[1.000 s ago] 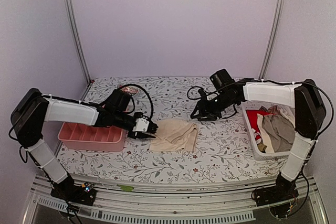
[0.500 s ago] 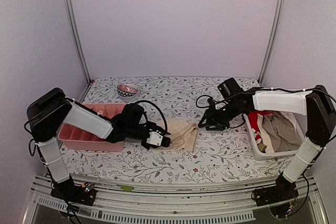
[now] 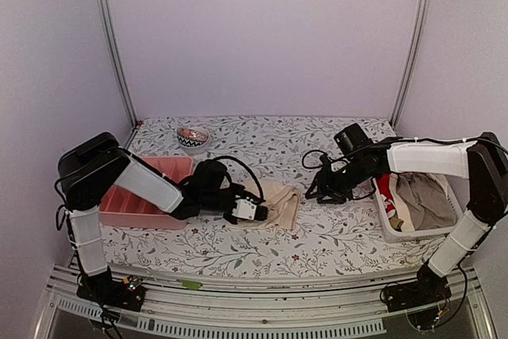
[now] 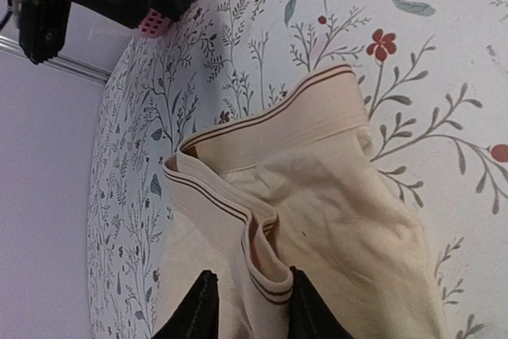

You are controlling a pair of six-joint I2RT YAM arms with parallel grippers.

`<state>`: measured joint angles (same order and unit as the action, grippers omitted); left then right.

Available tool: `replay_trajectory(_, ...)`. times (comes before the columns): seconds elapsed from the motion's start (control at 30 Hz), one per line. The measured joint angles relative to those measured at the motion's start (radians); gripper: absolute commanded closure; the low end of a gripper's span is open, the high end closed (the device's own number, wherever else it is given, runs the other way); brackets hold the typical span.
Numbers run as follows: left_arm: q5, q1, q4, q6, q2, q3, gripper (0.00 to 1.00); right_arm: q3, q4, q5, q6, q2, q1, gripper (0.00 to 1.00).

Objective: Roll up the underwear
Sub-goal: Pick up the underwear from the center of the board.

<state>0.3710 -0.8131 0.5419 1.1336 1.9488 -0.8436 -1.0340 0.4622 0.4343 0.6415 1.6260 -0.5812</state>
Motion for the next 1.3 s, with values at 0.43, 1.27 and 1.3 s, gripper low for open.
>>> replay_trajectory(0.43,0.063,0.101,-0.262,-0.177,0.053,-0.407,1.00,0.059,-0.053,-0.005,0.040,0.005,0.000,0.49)
replay_trajectory(1.27,0.031,0.351,-0.657,-0.296,0.256,-0.735,1.00,-0.124,-0.311,0.088,0.039,0.360,-0.034,0.50)
replay_trajectory(1.3,0.032,0.353,-0.660,-0.295,0.257,-0.737,1.00,-0.131,-0.316,0.092,0.042,0.367,-0.034,0.51)
